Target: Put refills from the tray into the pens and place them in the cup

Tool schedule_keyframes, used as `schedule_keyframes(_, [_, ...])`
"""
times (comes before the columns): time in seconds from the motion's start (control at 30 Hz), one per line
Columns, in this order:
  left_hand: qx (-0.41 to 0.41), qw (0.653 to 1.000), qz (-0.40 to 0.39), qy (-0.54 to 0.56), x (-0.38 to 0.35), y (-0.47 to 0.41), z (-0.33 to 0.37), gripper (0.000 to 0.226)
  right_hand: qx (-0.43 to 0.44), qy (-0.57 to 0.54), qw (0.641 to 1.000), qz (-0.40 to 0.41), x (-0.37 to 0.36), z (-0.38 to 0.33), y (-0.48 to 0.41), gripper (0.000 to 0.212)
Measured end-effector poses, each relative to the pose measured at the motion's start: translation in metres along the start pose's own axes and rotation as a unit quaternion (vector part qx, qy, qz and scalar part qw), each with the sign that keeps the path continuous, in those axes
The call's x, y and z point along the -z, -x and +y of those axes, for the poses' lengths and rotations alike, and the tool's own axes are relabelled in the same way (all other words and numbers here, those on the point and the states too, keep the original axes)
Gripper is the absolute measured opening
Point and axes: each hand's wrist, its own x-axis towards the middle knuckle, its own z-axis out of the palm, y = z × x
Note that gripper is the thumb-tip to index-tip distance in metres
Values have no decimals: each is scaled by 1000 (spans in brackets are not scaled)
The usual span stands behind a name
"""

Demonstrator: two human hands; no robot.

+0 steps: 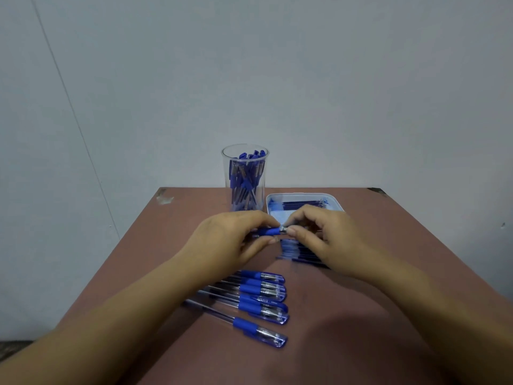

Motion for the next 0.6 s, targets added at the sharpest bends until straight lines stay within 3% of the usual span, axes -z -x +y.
schedule_keyframes(0.3, [84, 982, 22, 168, -20, 12, -3, 17, 16, -89, 993, 75, -23, 14, 9, 8])
schedule_keyframes(0.6, [103, 969, -34, 221, -22, 14, -4, 27, 21, -35, 996, 74, -19, 17, 10, 24])
